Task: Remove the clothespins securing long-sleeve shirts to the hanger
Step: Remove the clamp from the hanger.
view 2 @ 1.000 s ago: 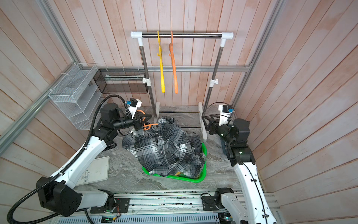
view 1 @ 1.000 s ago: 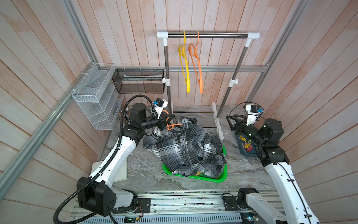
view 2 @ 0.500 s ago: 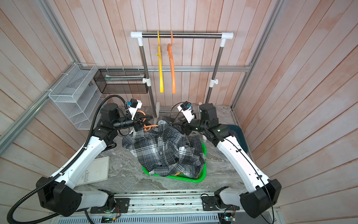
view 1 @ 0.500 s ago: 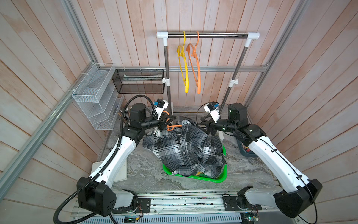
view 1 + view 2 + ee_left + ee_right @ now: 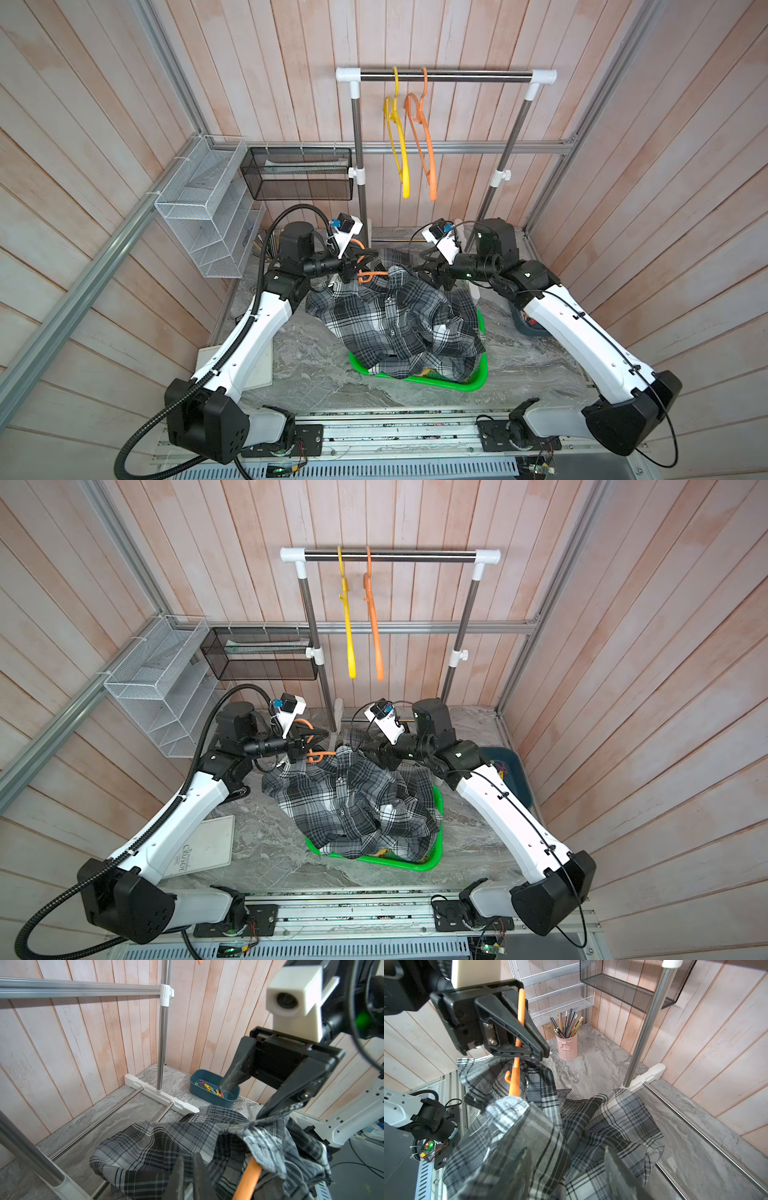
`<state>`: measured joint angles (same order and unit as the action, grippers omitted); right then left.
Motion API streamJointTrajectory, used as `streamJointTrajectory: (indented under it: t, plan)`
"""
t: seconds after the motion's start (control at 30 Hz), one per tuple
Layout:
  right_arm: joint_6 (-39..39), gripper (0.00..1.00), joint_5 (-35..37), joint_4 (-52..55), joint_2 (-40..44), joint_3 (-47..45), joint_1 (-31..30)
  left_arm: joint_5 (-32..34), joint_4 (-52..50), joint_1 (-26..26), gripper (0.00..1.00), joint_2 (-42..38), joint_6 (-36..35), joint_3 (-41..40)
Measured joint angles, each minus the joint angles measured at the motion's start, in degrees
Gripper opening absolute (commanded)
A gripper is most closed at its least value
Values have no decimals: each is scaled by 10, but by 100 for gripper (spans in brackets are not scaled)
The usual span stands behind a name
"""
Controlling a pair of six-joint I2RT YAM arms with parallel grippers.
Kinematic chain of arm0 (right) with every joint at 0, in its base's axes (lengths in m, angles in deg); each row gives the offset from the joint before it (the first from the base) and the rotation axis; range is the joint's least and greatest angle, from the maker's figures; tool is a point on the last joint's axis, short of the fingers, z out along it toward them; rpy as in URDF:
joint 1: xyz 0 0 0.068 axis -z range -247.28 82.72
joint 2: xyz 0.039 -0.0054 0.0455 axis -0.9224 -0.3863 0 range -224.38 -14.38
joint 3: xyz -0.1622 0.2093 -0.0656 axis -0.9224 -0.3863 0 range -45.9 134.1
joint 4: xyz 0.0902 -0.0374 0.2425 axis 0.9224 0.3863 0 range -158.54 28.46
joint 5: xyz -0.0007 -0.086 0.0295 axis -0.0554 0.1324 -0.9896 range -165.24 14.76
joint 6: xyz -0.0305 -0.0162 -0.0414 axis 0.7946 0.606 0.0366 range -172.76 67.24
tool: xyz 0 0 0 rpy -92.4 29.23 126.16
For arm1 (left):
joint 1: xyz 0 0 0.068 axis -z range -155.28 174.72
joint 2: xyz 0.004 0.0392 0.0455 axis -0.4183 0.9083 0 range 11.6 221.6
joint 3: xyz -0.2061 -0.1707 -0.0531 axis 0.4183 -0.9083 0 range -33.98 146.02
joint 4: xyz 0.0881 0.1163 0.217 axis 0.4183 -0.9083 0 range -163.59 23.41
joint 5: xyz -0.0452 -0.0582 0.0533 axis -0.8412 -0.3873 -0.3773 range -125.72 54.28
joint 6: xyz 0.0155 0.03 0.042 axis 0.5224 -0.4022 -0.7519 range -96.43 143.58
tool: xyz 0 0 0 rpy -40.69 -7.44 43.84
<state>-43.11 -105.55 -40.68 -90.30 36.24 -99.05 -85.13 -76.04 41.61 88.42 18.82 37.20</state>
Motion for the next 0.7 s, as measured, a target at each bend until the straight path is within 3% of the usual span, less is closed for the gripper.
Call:
streamJointTrajectory:
  t: [0.37, 0.63, 0.7]
  plan:
    - [14, 59, -53, 40, 21, 46, -3, 4, 0, 0, 0, 0, -2, 0]
    - [13, 57, -14, 52, -35, 46, -37, 3, 1, 0, 0, 0, -2, 0]
    - [14, 51, 2, 52, -45, 46, -47, 3, 1, 0, 0, 0, -2, 0]
